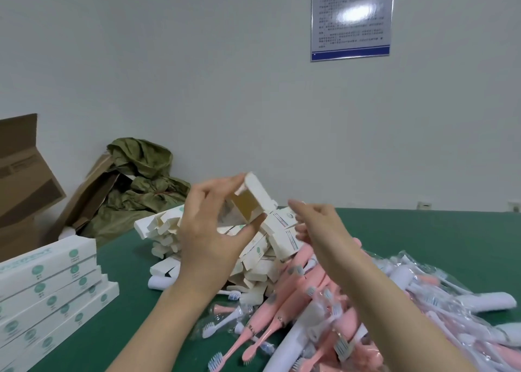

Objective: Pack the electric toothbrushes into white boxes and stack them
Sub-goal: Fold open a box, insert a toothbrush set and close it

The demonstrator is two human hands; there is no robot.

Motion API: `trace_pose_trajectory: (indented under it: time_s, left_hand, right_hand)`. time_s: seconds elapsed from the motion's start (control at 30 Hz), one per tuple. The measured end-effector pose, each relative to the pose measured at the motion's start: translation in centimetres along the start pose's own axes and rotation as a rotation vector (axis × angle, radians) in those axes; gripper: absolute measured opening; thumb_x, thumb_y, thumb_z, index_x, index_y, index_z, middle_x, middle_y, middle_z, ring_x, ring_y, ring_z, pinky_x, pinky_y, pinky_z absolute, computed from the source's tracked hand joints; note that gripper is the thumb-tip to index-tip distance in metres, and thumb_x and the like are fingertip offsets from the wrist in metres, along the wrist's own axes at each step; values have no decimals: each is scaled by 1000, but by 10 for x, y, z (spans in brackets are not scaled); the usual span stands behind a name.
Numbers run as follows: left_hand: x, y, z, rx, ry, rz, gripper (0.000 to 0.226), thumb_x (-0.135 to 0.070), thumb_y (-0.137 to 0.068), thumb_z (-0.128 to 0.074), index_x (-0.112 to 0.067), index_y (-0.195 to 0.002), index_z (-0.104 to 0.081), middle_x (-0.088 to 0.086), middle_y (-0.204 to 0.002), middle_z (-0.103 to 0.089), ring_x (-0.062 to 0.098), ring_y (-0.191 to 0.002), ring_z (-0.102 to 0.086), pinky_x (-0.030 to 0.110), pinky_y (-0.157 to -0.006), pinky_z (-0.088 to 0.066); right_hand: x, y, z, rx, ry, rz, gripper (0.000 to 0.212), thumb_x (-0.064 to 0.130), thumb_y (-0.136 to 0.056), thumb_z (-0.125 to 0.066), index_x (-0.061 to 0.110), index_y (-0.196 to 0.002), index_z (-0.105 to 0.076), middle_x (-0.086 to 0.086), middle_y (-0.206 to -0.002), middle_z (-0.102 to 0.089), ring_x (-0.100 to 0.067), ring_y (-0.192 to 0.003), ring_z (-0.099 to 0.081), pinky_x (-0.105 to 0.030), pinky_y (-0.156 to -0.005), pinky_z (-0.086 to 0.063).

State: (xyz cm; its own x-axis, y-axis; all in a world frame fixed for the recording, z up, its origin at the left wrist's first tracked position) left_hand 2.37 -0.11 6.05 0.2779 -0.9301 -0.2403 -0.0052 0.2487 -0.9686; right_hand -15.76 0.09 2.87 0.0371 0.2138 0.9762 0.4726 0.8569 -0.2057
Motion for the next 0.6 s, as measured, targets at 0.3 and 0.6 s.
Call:
trace_pose_trajectory:
  time_s: [0.3, 0.6]
  left_hand:
    - [-17, 5, -23, 49, -51, -48, 52, -36, -70, -74, -29, -118, -59, -9, -101, -47, 13, -91, -52, 8, -79, -39]
    - [-27, 8, -27, -81, 94, 104, 35, -33, -72, -64, -34, -107, -60, -14, -97, -40, 18, -85, -49, 30, -75, -47]
  right_hand:
    - [46, 44, -24, 183, 129, 645, 37, 40, -98, -40, 35, -133, -51, 18, -125, -61, 10, -116, -51, -20, -101, -43]
    - [46, 38, -26, 421, -272, 494, 24, 24, -91, -56, 23, -113, -67, 0, -113, -70, -12, -112, -61, -26, -91, -48]
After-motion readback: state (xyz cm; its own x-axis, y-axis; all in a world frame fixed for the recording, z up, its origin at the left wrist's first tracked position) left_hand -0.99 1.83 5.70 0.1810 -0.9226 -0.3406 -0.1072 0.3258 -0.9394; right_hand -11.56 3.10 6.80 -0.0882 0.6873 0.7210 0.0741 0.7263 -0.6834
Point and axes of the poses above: each hand's wrist, its own y-axis away from the middle knuckle, its own z-axis out of the back of the hand, x = y × z, the point moved 6 cm from there along -y, towards the middle knuckle
